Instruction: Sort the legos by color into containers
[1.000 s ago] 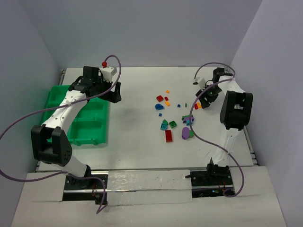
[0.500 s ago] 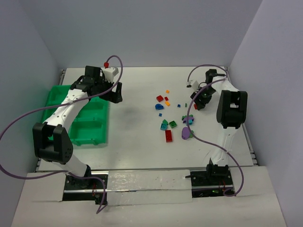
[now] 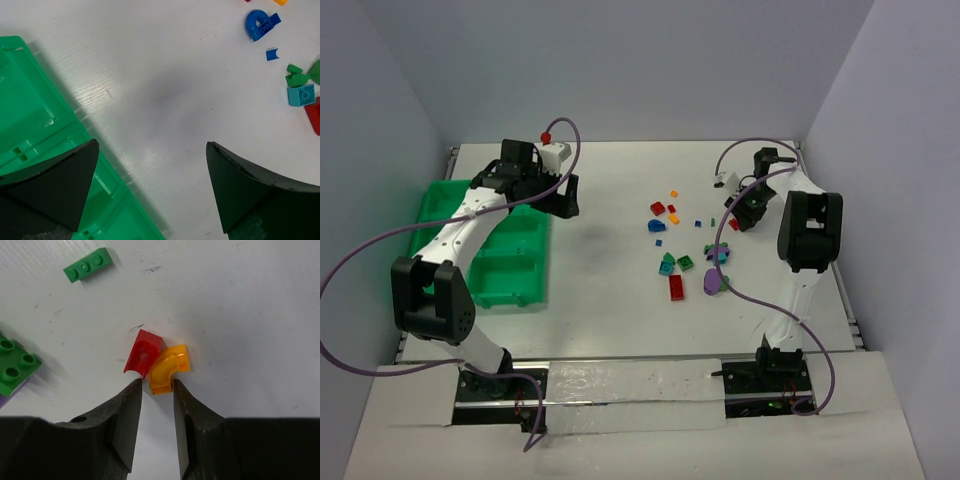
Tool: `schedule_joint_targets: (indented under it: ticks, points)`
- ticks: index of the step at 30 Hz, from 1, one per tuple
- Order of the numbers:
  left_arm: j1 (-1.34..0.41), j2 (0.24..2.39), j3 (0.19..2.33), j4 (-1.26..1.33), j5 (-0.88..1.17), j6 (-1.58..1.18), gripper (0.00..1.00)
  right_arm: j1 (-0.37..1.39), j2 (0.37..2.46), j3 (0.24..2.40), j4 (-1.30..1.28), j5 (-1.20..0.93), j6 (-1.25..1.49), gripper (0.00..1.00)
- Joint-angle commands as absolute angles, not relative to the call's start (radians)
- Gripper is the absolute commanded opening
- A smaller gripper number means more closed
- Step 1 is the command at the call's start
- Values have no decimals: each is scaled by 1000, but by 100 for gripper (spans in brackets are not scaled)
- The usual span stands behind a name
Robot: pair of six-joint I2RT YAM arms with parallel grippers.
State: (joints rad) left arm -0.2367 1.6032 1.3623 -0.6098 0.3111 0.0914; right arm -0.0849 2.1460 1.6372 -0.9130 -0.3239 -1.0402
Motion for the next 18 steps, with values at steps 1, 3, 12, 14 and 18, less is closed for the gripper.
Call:
schedule_joint_targets:
  ticks: [1,3,12,14,18]
  points:
    - [-245,1607,1420,-606,316,102,99,-79,2103,1565,-897,-296,-1068,34]
    - [-245,1606,1419,-604,315,99,99,-78,2099,1555,-892,-290,-1071,31]
    - [-249,1589,1396,-594,314,96,99,-78,2038,1524,-885,-296,-1077,23]
    - [-249,1586,1395,-593,317,91,99,-80,2016,1523,-892,-302,-1077,22]
    - [-249,1591,1404,-590,335,74,99,-81,1968,1542,-925,-321,-1076,19]
